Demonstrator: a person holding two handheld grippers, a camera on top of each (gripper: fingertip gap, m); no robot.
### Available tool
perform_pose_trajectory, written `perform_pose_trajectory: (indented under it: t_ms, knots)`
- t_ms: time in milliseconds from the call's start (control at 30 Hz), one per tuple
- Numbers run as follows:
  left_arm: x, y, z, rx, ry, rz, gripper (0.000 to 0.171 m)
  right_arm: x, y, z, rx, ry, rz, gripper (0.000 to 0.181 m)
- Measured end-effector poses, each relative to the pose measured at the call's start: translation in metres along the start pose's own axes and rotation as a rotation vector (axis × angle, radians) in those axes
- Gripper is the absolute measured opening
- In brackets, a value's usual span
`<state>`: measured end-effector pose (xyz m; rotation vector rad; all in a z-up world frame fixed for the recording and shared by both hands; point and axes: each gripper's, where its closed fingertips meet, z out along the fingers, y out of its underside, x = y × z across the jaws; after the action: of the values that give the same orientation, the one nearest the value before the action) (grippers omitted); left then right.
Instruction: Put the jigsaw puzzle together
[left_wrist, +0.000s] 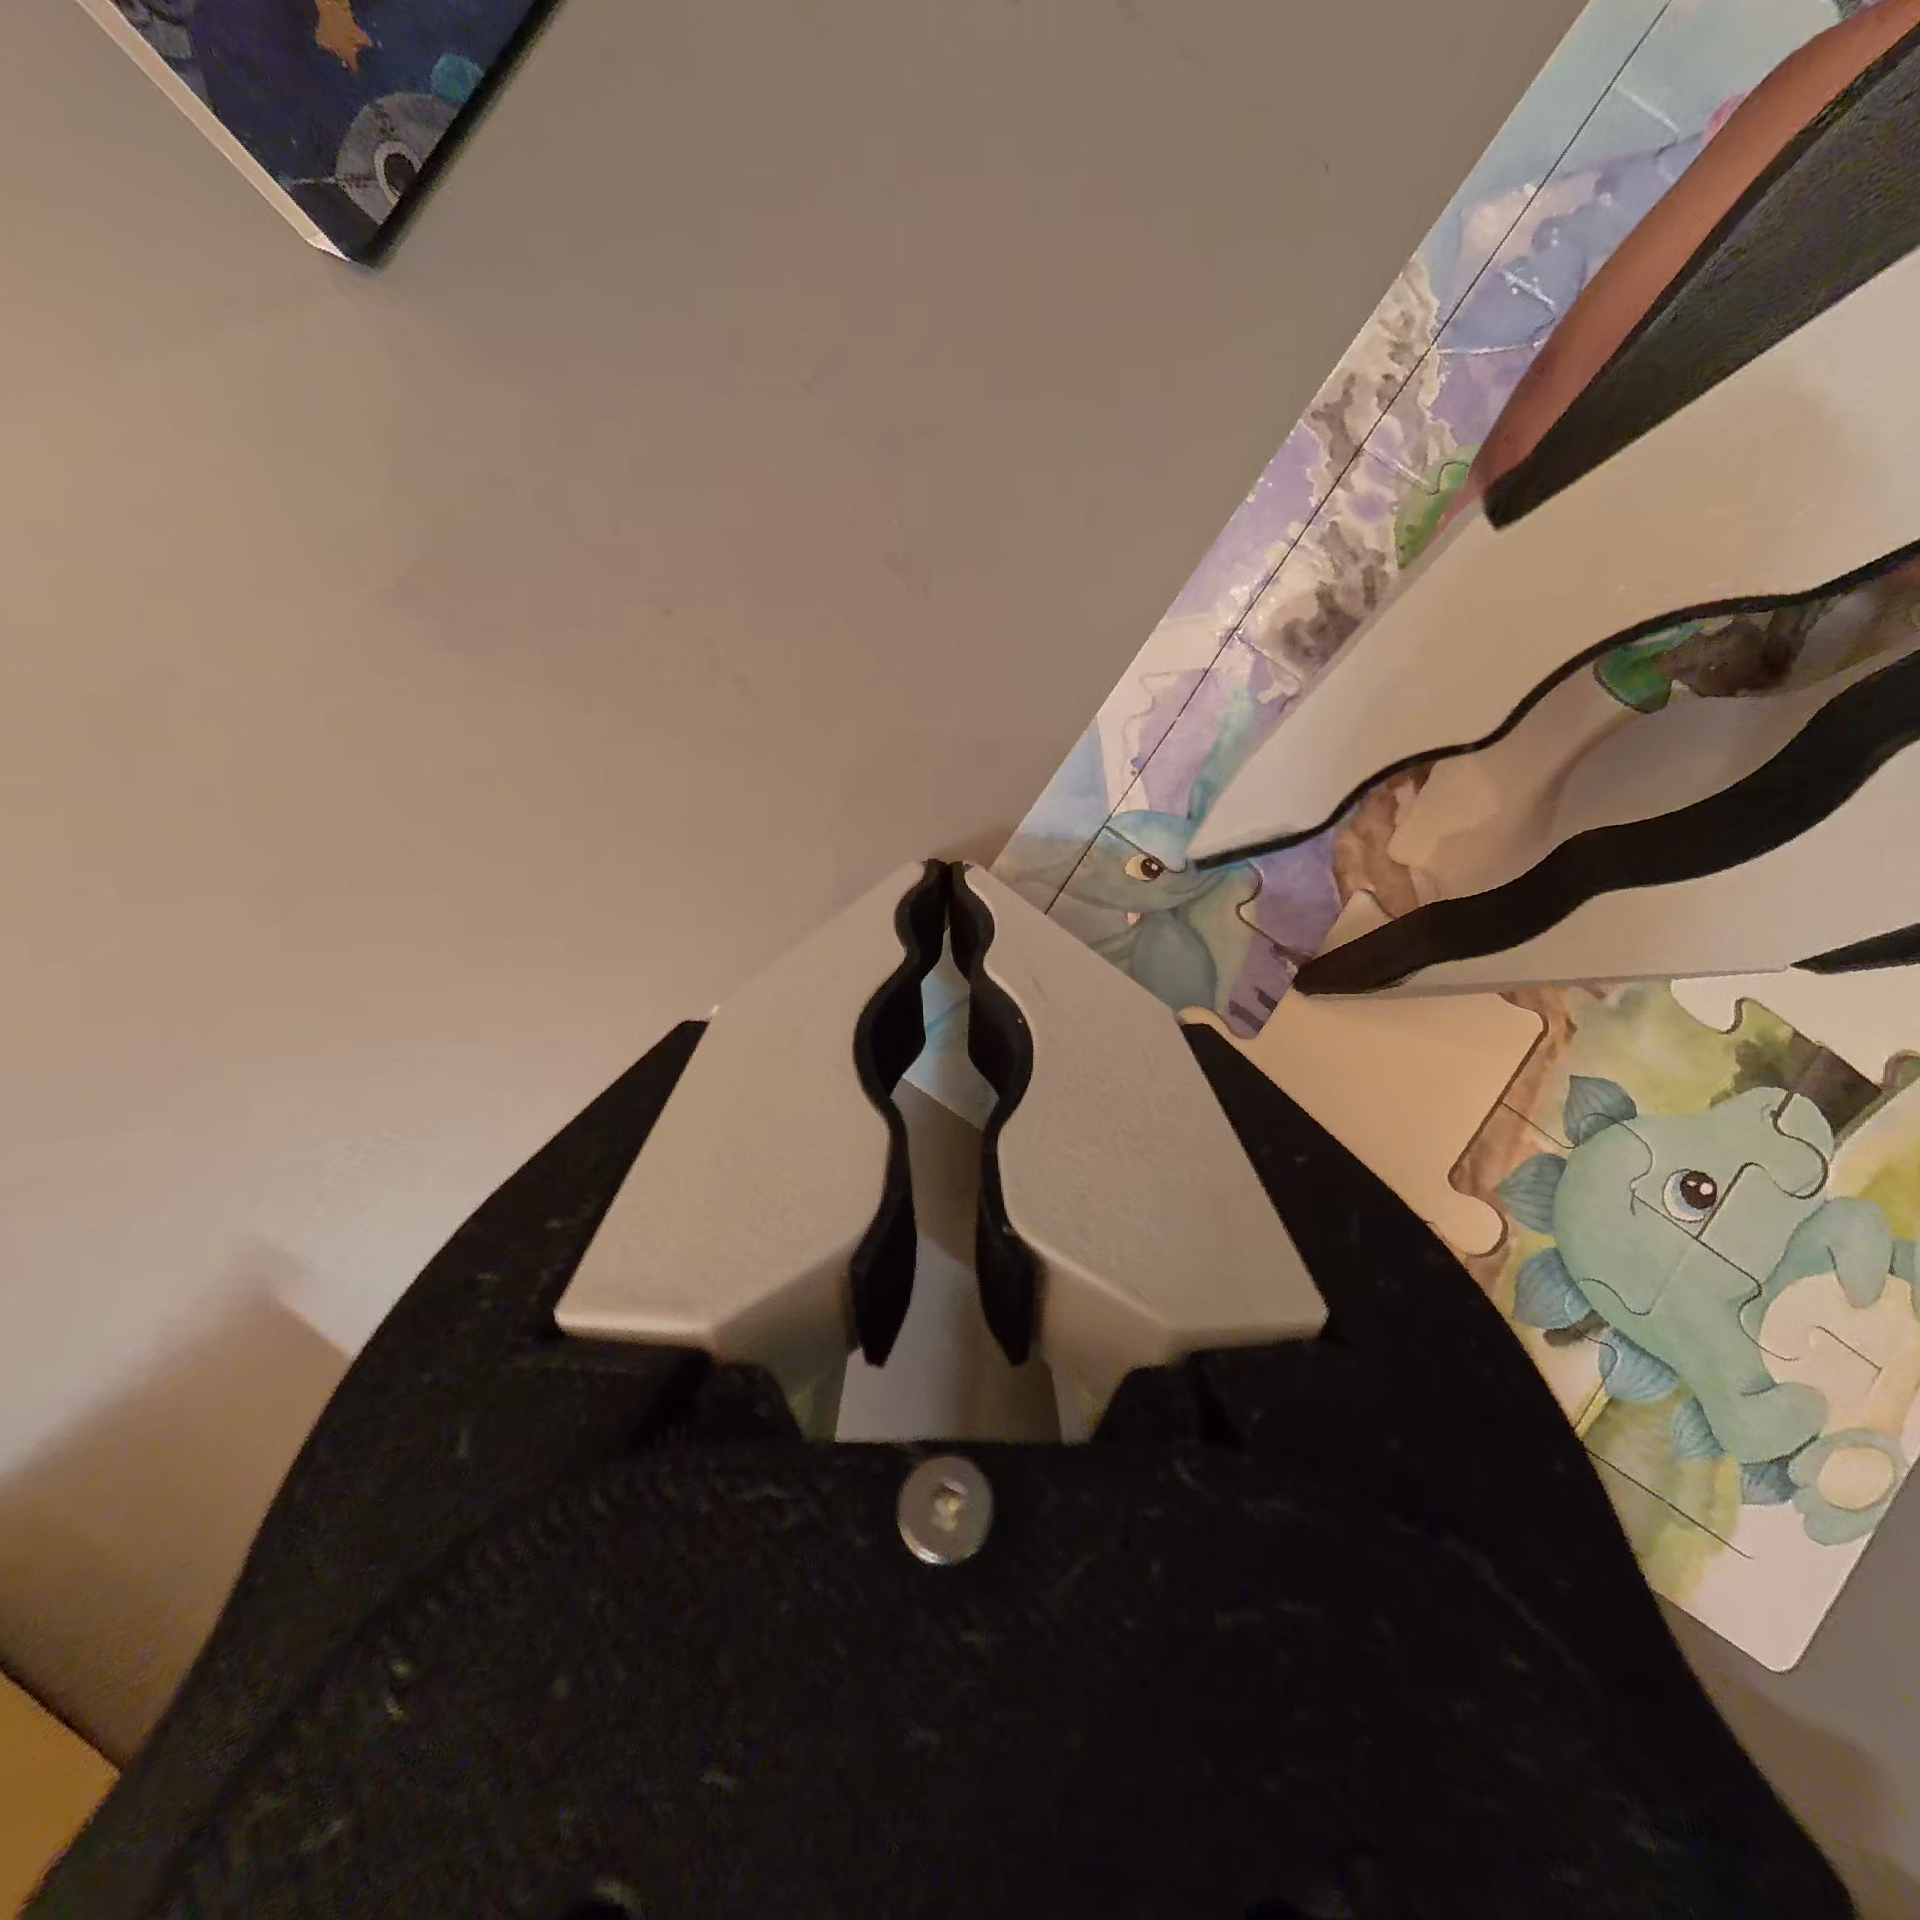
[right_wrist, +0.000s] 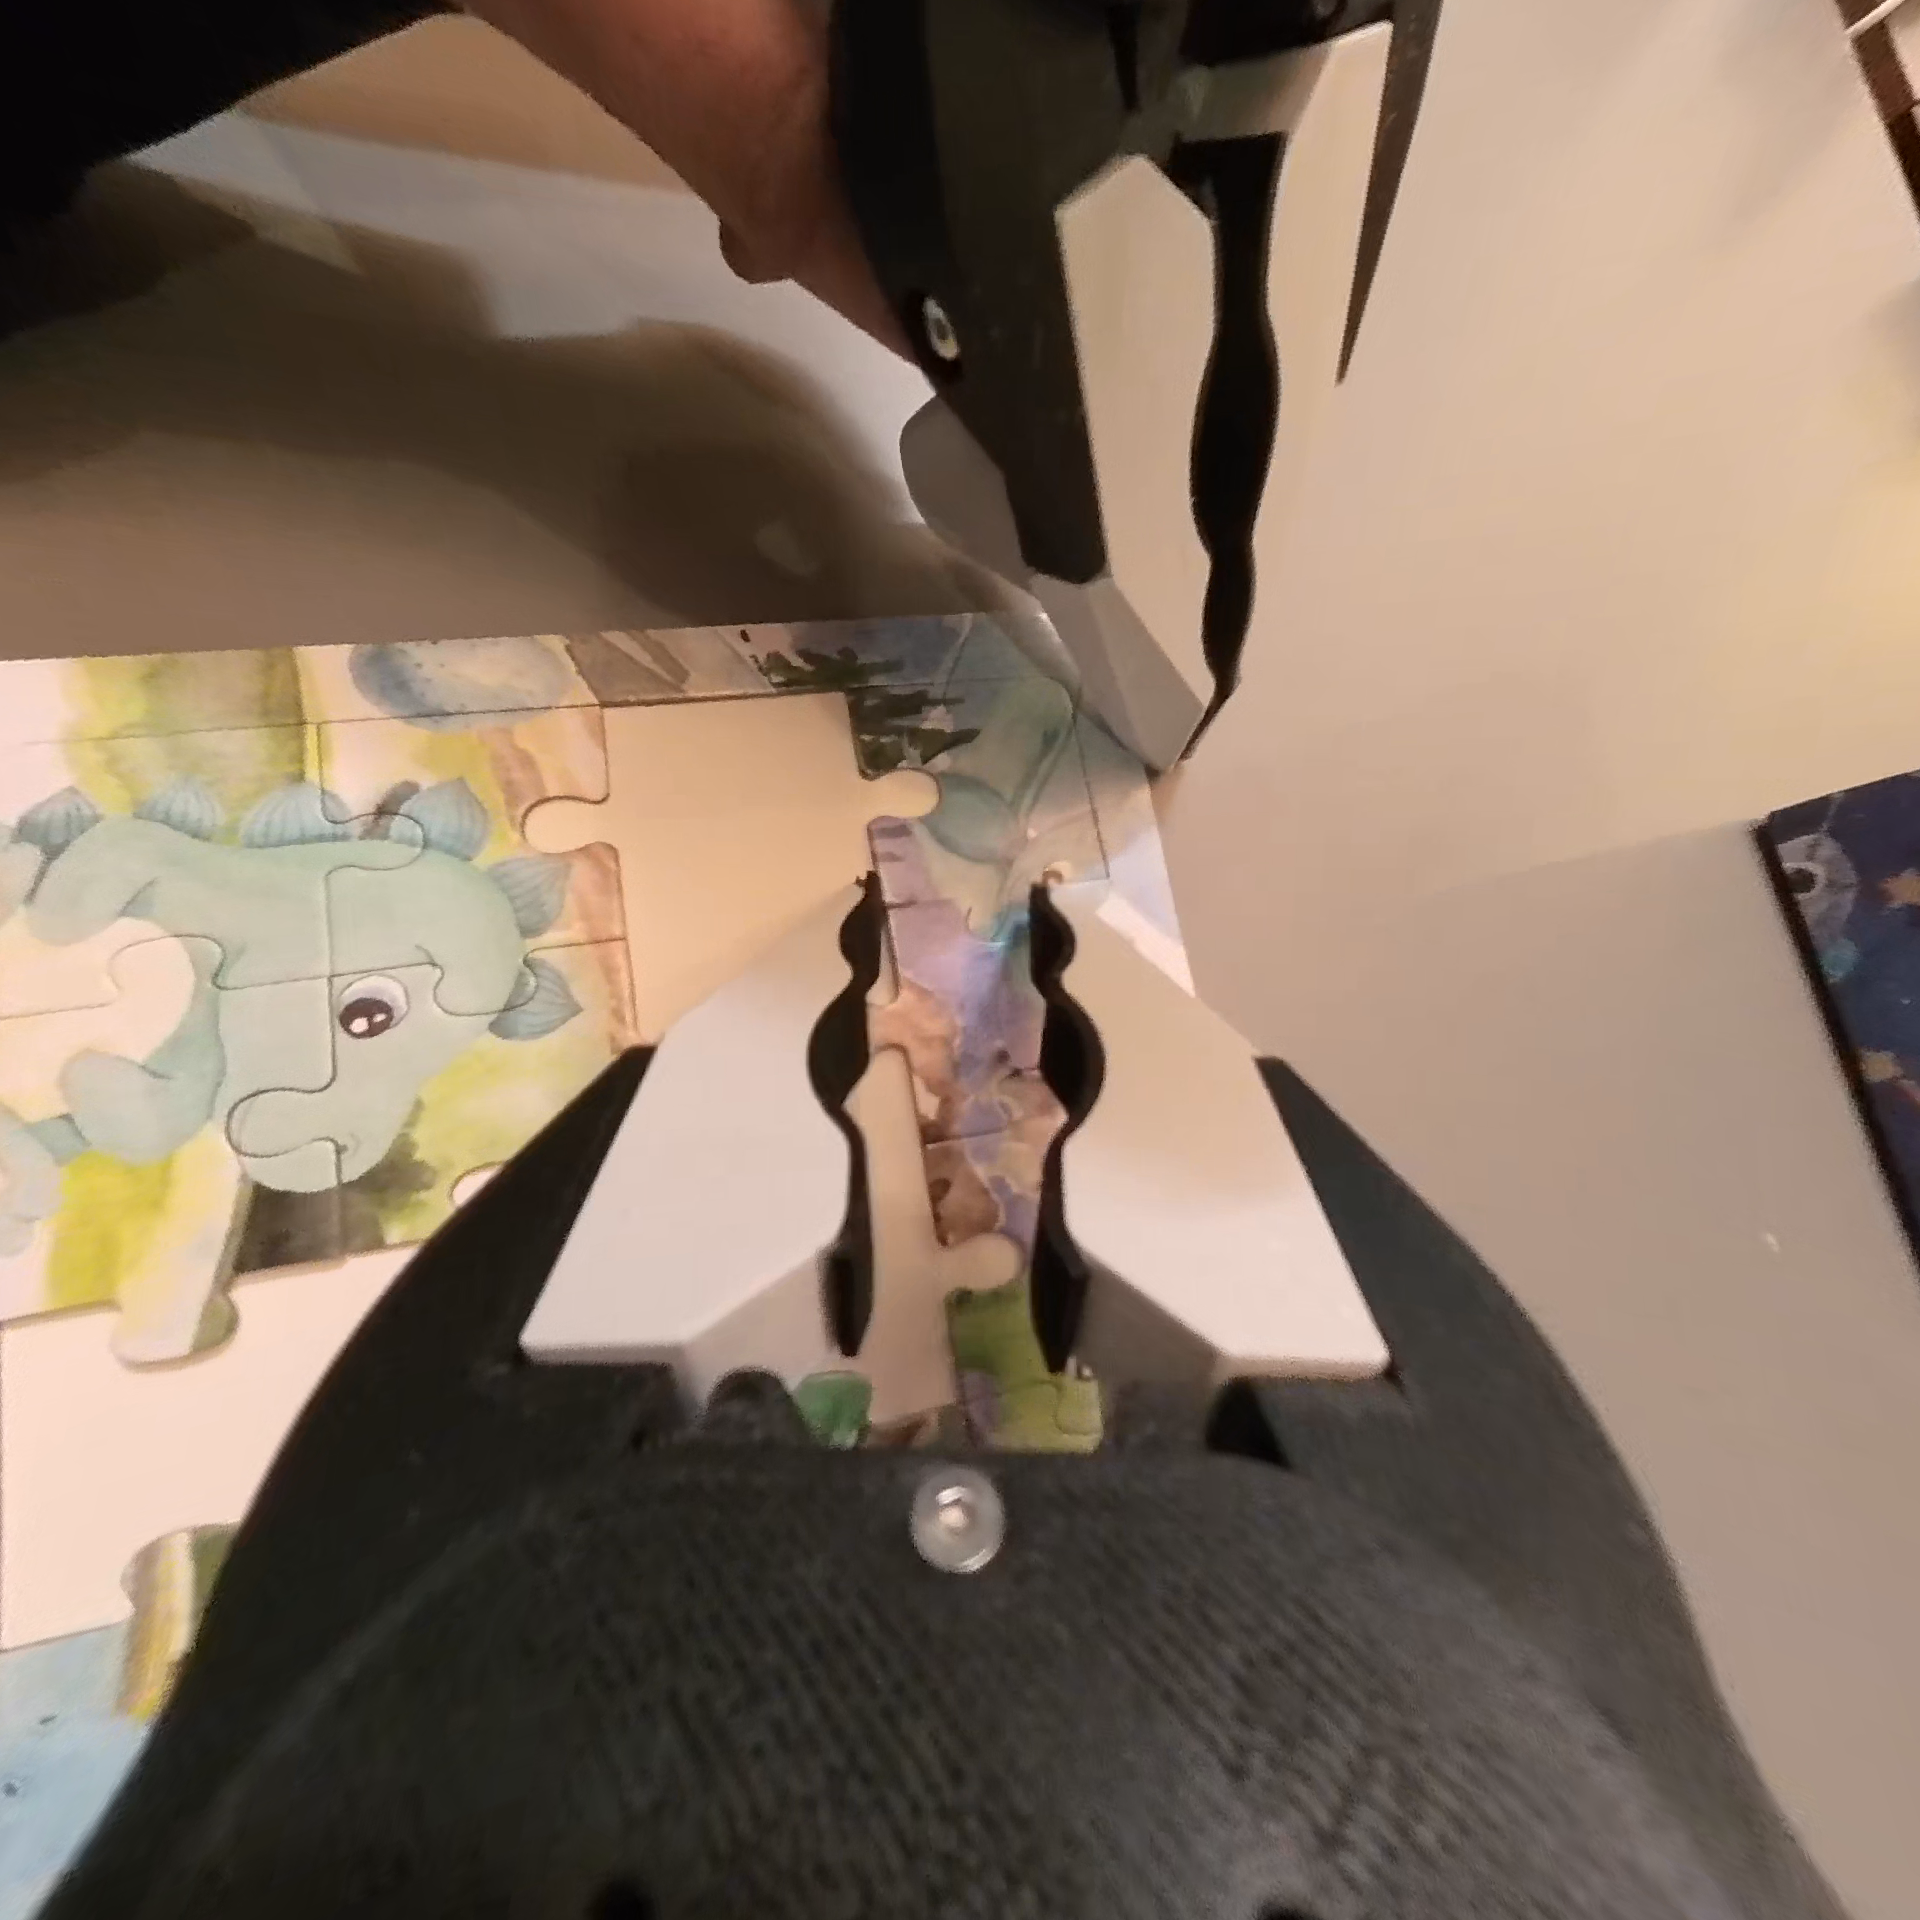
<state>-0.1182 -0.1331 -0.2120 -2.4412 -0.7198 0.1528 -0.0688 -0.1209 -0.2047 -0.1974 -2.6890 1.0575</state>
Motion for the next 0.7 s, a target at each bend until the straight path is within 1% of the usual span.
perform_pose_trajectory:
  t_ms: [133, 200, 267, 333, 400, 467, 567, 600, 700]
  knots:
    - [0.0, 0.0, 0.0, 0.001, 0.001, -0.001, 0.0, -0.002, 0.002, 0.0, 0.025, -0.066, 0.119, 0.024]
    - [0.0, 0.0, 0.0, 0.0, 0.002, -0.002, 0.0, -0.005, 0.002, -0.002, 0.019, -0.107, 0.152, 0.032]
    - [0.0, 0.0, 0.0, 0.0, 0.001, -0.001, 0.0, -0.008, -0.001, -0.003, 0.021, -0.139, 0.166, 0.033]
    - [0.0, 0.0, 0.0, 0.0, 0.0, 0.0, 0.0, -0.007, -0.012, -0.007, 0.089, -0.159, 0.201, 0.033]
    - [0.0, 0.0, 0.0, -0.001, 0.0, 0.0, 0.0, 0.0, -0.015, -0.008, 0.114, -0.135, 0.217, 0.032]
    - [0.0, 0.0, 0.0, -0.002, -0.001, 0.002, 0.0, 0.01, -0.009, -0.006, 0.087, -0.076, 0.207, 0.025]
    - [0.0, 0.0, 0.0, -0.003, -0.004, 0.004, 0.0, 0.012, 0.001, 0.001, 0.044, -0.054, 0.202, 0.014]
    - [0.0, 0.0, 0.0, -0.003, -0.004, 0.005, 0.0, 0.01, 0.002, 0.002, 0.037, -0.058, 0.202, 0.003]
    - [0.0, 0.0, 0.0, -0.002, -0.002, 0.002, 0.0, 0.01, 0.003, 0.002, 0.04, -0.061, 0.212, 0.001]
